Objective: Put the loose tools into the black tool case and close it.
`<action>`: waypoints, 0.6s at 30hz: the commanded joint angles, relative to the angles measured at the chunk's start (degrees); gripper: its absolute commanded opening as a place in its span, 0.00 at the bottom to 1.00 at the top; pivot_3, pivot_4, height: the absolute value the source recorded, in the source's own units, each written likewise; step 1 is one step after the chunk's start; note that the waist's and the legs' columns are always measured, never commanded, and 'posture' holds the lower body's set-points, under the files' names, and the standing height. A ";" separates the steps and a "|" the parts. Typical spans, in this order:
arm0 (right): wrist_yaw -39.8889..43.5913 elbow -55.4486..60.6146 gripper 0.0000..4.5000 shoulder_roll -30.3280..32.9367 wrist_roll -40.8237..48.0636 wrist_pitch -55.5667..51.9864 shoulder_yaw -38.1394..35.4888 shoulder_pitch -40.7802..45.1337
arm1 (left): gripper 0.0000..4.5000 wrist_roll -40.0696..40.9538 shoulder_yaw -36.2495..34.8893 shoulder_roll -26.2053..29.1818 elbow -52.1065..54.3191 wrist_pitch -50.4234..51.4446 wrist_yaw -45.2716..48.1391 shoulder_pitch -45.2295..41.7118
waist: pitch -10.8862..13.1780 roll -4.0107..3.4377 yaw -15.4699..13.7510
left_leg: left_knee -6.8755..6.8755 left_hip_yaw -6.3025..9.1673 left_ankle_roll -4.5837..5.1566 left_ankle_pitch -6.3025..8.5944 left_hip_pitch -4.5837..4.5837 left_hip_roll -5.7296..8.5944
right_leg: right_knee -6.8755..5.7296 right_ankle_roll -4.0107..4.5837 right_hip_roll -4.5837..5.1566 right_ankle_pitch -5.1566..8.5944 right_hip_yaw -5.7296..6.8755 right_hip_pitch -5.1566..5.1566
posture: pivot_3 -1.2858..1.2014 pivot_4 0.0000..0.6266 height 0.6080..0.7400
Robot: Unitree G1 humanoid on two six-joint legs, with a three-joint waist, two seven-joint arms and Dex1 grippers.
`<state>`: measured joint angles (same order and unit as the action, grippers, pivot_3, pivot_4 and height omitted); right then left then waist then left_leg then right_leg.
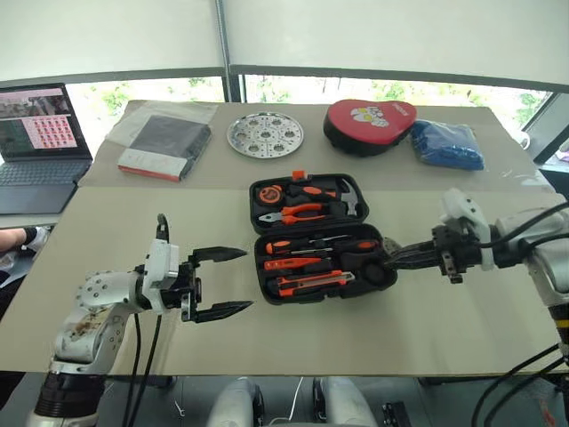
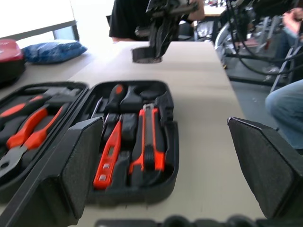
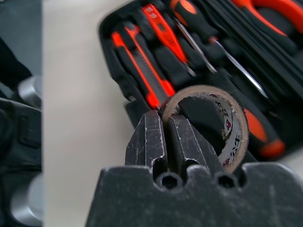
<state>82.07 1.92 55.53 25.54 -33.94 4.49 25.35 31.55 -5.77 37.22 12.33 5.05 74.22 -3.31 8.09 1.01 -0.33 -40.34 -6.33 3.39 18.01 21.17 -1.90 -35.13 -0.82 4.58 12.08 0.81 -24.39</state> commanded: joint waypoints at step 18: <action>-4.55 -0.32 0.17 2.61 -17.36 -0.09 13.37 1.84 | 1.00 1.32 -2.28 2.15 3.45 0.70 -4.57 2.15 | -0.01 0.01 -0.51 | -0.03 -0.10 -0.25 -0.15 0.00 0.10 | 0.04 -0.02 0.06 -0.01 0.03 0.03 | 0.52 0.24 1.00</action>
<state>76.44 1.71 56.21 10.28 -31.47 16.06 28.11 31.70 -6.81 38.72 14.03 5.67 70.09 -0.70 8.08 1.02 -0.84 -40.39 -6.43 3.15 17.86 21.18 -1.79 -35.09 -0.85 4.66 12.06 0.83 -24.36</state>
